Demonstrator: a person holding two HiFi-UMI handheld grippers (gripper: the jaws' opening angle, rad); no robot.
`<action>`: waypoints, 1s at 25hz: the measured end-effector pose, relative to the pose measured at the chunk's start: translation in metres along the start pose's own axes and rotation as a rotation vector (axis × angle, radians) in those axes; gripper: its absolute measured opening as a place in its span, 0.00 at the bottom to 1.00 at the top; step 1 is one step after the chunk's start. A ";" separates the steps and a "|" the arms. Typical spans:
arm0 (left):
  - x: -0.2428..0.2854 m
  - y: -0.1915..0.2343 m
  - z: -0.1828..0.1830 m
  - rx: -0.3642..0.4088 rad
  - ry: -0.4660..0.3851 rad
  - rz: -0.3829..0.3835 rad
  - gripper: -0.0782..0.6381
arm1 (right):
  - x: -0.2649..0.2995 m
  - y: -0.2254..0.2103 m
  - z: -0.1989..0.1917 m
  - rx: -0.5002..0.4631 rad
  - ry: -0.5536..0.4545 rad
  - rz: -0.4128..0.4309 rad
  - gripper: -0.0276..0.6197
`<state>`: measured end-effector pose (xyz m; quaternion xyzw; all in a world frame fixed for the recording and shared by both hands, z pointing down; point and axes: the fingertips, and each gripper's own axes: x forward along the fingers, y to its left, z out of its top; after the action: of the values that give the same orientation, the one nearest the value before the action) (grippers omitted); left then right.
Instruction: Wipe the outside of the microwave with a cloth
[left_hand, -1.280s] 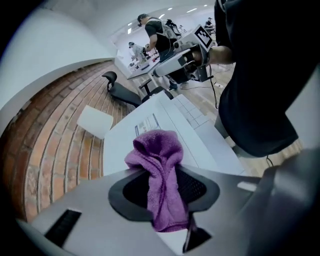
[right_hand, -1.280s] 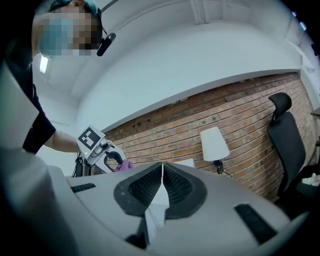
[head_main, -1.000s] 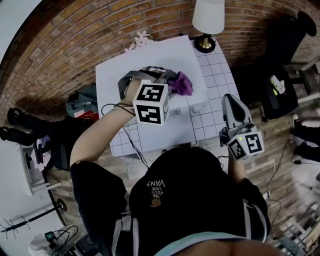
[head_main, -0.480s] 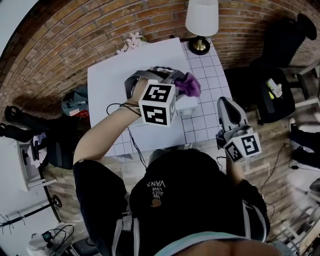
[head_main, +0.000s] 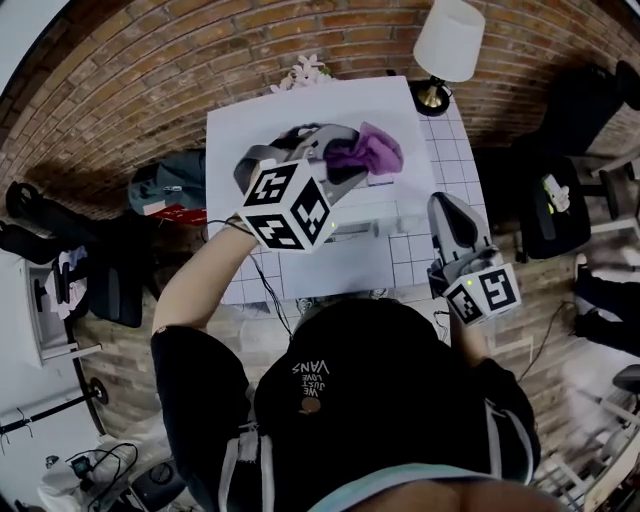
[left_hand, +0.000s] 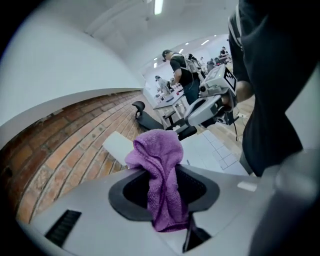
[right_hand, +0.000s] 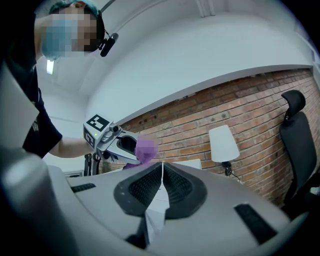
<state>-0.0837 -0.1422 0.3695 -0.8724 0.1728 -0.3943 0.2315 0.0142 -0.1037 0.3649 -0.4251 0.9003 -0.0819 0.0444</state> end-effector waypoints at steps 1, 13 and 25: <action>-0.015 0.002 -0.010 -0.027 -0.014 0.016 0.31 | 0.006 0.011 0.000 -0.001 -0.002 0.005 0.05; -0.200 0.000 -0.172 -0.371 -0.118 0.262 0.31 | 0.094 0.181 -0.025 -0.059 0.009 0.118 0.05; -0.234 -0.093 -0.271 -0.623 -0.359 0.384 0.31 | 0.121 0.275 -0.061 -0.061 0.061 0.092 0.05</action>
<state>-0.4273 -0.0237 0.4354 -0.9076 0.4005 -0.1142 0.0521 -0.2809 -0.0186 0.3729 -0.3819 0.9219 -0.0652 0.0075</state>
